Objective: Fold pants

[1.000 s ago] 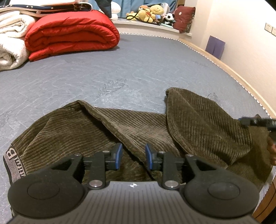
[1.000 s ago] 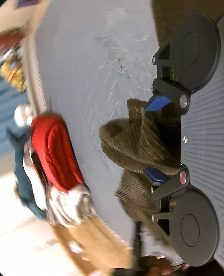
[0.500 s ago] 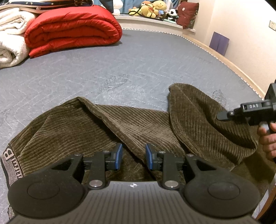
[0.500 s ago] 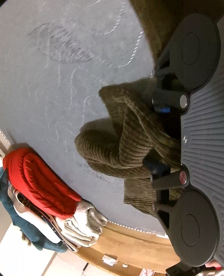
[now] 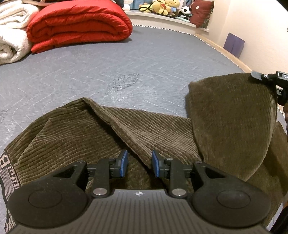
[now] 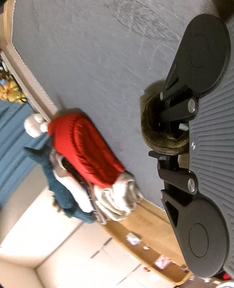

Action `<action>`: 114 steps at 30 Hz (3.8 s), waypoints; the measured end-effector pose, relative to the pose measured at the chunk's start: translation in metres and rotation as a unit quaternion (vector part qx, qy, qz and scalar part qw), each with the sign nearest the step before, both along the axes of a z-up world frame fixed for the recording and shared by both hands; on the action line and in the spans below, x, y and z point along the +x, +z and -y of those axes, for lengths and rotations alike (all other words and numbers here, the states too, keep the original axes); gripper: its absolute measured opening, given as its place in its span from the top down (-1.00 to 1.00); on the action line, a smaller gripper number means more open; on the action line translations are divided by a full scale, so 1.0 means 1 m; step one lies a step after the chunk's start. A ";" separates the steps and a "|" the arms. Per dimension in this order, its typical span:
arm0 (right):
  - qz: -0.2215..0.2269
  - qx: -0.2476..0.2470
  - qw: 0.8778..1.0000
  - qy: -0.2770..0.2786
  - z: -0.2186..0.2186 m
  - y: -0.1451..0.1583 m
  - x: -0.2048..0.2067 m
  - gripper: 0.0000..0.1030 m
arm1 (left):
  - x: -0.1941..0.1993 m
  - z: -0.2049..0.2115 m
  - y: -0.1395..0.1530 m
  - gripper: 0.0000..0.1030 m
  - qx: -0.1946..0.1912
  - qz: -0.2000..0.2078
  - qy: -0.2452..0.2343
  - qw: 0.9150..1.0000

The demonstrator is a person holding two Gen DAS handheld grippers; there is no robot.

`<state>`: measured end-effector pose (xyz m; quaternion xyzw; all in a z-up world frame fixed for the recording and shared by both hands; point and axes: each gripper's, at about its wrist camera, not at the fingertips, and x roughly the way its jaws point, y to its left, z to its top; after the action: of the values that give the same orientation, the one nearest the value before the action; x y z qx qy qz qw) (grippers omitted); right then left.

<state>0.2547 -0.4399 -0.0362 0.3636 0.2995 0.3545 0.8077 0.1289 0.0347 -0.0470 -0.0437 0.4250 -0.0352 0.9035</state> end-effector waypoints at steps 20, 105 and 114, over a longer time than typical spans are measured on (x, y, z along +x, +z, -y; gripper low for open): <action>-0.146 -0.105 0.896 -0.406 0.122 -0.100 0.037 0.09 | 0.009 0.005 -0.010 0.21 -0.011 -0.014 -0.021 1.000; 0.339 -0.362 0.831 0.251 -0.272 -0.007 -0.381 -0.44 | -0.060 -0.210 -0.024 -0.57 -0.081 -0.073 0.121 0.987; 0.345 -0.367 0.813 0.292 -0.285 -0.011 -0.387 0.25 | -0.098 -0.163 -0.050 -0.30 -0.005 -0.147 0.035 0.989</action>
<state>-0.1327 -0.1546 -0.0470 -0.2107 0.2007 0.5400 0.7897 0.0304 0.1973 -0.0965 -0.0684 0.5510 0.0013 0.8317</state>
